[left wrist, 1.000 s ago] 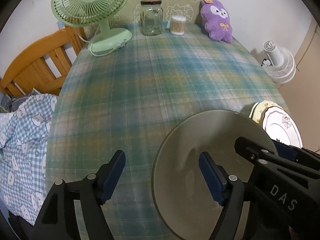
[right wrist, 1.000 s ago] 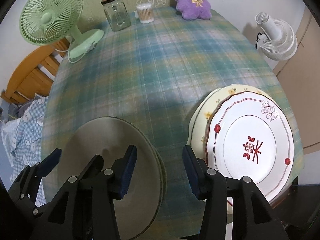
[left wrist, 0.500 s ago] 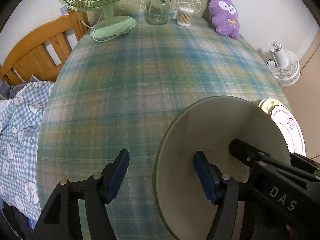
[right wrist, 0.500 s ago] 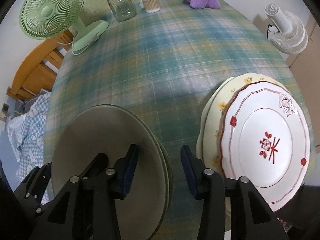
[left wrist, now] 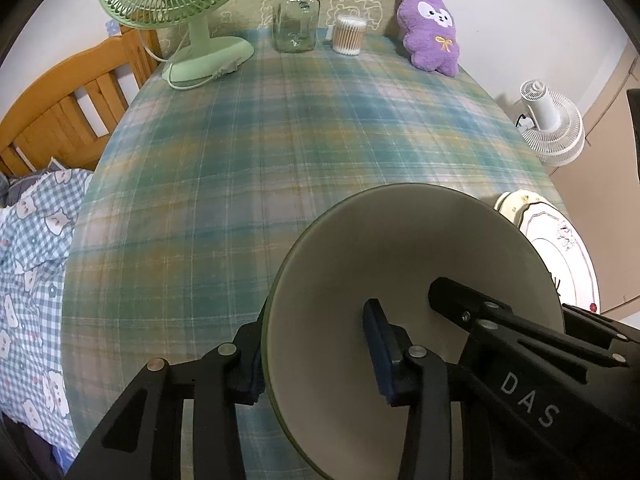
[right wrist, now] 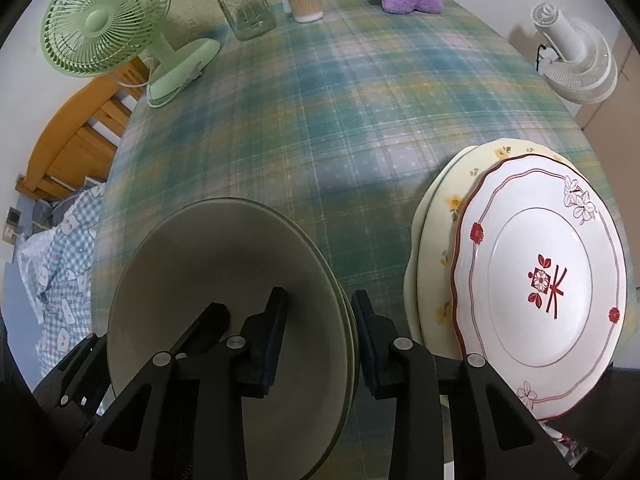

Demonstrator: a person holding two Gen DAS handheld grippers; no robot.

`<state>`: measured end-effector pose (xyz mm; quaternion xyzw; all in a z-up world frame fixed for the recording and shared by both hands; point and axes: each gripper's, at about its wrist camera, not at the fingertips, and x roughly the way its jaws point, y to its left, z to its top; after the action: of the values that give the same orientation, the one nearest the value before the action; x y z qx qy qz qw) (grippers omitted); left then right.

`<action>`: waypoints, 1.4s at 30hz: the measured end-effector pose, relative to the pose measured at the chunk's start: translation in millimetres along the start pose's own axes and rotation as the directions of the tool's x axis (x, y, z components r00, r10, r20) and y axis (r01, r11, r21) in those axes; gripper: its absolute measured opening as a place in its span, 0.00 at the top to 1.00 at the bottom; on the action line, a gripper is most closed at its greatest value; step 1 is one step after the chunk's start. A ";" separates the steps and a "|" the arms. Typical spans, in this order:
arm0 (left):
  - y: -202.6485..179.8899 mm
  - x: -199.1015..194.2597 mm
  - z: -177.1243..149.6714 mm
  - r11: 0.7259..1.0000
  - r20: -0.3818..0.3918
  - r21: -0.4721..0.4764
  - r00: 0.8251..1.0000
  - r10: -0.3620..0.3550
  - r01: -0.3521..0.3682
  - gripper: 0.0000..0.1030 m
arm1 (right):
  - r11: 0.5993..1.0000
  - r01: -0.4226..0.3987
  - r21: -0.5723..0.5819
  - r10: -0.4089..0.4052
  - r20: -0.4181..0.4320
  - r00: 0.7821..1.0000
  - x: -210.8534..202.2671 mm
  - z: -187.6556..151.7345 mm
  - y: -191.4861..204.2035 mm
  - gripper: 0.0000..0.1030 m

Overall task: Organize plates and bowls
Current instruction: 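Carry the gripped bowl with both grippers toward the plate stack, then lower the bowl onto the bowls on the plate stack with both grippers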

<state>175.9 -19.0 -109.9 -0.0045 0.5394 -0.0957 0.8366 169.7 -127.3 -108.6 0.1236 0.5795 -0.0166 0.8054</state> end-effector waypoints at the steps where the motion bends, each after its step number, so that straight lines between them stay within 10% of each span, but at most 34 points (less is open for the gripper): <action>1: 0.5 -0.3 0.4 1.000 -0.004 -0.002 1.000 -0.002 0.002 0.61 | 1.000 0.004 0.005 -0.004 0.001 1.000 -0.9 -0.4 0.9 0.65; 24: 8.6 -49.4 -1.0 0.999 0.036 0.034 0.999 -0.037 0.036 0.62 | 0.997 0.061 0.055 -0.065 0.074 0.995 -55.1 -16.0 23.5 0.64; 42: -68.3 -60.9 17.2 1.000 0.100 0.008 0.995 -0.009 0.008 0.62 | 0.999 0.043 0.005 -0.043 0.123 0.991 -92.9 8.6 -45.9 0.65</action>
<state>156.5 -77.6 -40.2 -0.0083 0.4964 -0.1010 0.8622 139.4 -184.5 -27.2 0.1107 0.5310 -0.0421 0.8390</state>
